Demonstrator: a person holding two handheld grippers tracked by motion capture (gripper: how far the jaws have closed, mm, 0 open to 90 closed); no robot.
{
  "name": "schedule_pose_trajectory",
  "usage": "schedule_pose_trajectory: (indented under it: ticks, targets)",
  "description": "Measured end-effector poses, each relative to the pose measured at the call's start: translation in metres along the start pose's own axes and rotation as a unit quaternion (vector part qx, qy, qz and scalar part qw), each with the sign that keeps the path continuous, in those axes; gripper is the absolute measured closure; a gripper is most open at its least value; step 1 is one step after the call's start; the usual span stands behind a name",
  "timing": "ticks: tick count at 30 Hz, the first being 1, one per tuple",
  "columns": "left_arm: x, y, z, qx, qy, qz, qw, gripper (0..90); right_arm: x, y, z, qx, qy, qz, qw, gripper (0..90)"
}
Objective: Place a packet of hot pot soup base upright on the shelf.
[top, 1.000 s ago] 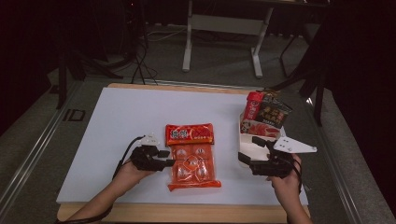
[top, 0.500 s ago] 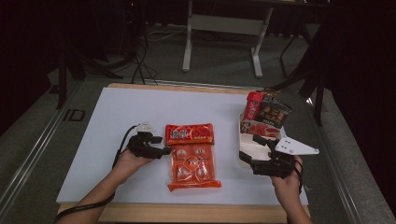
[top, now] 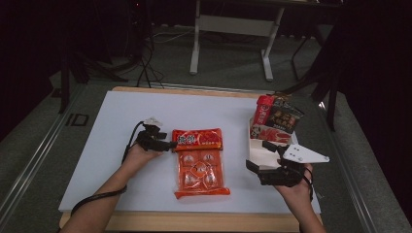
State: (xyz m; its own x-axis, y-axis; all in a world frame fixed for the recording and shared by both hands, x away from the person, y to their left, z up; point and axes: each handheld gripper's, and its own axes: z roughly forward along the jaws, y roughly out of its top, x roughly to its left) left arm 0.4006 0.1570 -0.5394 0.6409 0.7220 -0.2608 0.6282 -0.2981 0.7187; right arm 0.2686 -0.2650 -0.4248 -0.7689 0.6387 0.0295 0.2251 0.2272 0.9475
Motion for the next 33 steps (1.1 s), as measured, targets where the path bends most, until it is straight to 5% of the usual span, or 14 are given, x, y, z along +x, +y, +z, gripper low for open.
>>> schedule_pose_trajectory:
  ticks: [15, 25, 33]
  targets:
    - [-0.001, 0.007, 0.028, 0.02, -0.032, -0.007, 0.9993, 52.9, 0.001, -0.003, 0.005, 0.024, 0.007, -0.002, 0.9997, 13.7]
    - [-0.004, 0.011, 0.034, 0.026, -0.03, -0.012, 0.9991, 67.5, 0.001, -0.003, 0.007, 0.026, 0.011, 0.001, 0.9996, 14.1]
    - [-0.014, 0.015, 0.038, 0.031, -0.04, 0.007, 0.9987, 81.9, 0.001, -0.004, 0.008, 0.028, 0.014, -0.002, 0.9995, 14.2]
